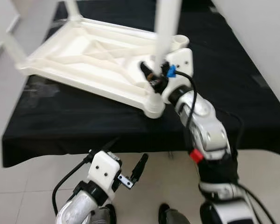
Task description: Building children table
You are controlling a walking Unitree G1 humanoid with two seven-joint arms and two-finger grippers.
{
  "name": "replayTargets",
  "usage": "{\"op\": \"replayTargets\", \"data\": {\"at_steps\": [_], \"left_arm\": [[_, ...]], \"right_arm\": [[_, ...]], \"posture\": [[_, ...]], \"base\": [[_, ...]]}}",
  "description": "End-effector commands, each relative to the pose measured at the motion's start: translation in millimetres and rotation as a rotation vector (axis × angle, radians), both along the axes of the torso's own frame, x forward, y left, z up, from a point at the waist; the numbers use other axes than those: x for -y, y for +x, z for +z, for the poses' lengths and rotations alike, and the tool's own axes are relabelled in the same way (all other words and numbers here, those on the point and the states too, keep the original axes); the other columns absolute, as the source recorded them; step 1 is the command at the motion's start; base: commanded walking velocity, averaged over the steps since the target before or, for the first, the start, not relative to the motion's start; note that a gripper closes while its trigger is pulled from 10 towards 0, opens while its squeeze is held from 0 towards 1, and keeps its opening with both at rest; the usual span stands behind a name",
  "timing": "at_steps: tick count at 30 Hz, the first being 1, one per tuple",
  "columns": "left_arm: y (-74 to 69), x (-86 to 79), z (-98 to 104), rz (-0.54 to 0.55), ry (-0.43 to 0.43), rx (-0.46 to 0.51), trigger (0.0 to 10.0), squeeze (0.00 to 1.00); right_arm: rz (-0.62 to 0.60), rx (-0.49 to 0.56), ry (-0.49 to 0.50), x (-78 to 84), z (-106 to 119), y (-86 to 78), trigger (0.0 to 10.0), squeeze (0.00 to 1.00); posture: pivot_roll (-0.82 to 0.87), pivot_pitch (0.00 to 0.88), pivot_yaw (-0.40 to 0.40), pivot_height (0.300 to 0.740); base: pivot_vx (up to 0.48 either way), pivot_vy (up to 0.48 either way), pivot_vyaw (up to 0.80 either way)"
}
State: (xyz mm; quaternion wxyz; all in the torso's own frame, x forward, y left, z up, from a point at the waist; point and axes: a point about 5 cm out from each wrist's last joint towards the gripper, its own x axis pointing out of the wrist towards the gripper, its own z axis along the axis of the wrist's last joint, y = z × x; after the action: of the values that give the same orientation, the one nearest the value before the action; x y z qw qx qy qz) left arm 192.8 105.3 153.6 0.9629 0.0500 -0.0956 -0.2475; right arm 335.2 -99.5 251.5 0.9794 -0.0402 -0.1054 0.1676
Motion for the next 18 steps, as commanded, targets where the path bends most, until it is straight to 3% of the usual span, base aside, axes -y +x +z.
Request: {"op": "replayTargets", "data": {"at_steps": [1, 8, 9, 10, 11, 12, 13, 14, 18], "left_arm": [[-0.3, 2.3, -2.2, -0.016, -0.007, -0.019, 10.0, 0.00], [1.1, 4.6, -3.5, -0.018, -0.015, -0.018, 10.0, 0.00], [1.8, 4.8, -3.5, -0.015, -0.016, -0.016, 10.0, 0.00], [1.8, 4.8, -3.5, -0.015, -0.016, -0.016, 10.0, 0.00], [2.4, 5.0, -3.2, -0.013, -0.017, -0.015, 10.0, 0.00], [2.4, 5.0, -3.2, -0.013, -0.017, -0.015, 10.0, 0.00], [2.8, 5.1, -2.9, -0.012, -0.017, -0.014, 10.0, 0.00], [3.2, 5.2, -2.6, -0.010, -0.018, -0.012, 10.0, 0.00], [3.8, 4.8, -2.0, -0.005, -0.020, -0.010, 10.0, 0.00]], "right_arm": [[0.008, -0.314, -0.063, 1.2, -62.5, -2.0, 0.0, 0.00], [0.059, -0.298, -0.086, -11.4, -53.7, -2.9, 0.0, 0.00], [0.069, -0.285, -0.097, -14.4, -50.2, -2.7, 3.3, 0.00], [0.069, -0.285, -0.097, -14.4, -50.2, -2.7, 3.3, 0.00], [0.068, -0.228, -0.118, -17.6, -42.3, -2.0, 10.0, 0.00], [0.068, -0.228, -0.118, -17.6, -42.3, -2.0, 10.0, 0.00], [0.095, -0.157, -0.119, -20.8, -32.2, -0.7, 10.0, 1.00], [0.139, -0.092, -0.107, -23.1, -21.4, 0.9, 10.0, 1.00], [0.259, 0.007, -0.092, -24.0, 0.5, 4.6, 10.0, 1.00]], "posture": [[0.00, 0.331, 0.001, 0.740], [0.00, 0.316, -0.007, 0.740], [0.00, 0.319, -0.009, 0.740], [0.00, 0.319, -0.009, 0.740], [0.00, 0.323, -0.014, 0.740], [0.00, 0.323, -0.014, 0.740], [0.00, 0.324, -0.018, 0.740], [0.00, 0.324, -0.021, 0.740], [0.00, 0.326, -0.023, 0.740]], "base": [[0.000, 0.000, 0.00], [0.000, 0.000, 0.00], [0.000, 0.000, 0.00], [0.000, 0.000, 0.00], [0.000, 0.000, 0.00], [0.000, 0.000, 0.00], [0.000, 0.000, 0.00], [0.000, 0.000, 0.00], [0.000, 0.000, 0.00]]}}
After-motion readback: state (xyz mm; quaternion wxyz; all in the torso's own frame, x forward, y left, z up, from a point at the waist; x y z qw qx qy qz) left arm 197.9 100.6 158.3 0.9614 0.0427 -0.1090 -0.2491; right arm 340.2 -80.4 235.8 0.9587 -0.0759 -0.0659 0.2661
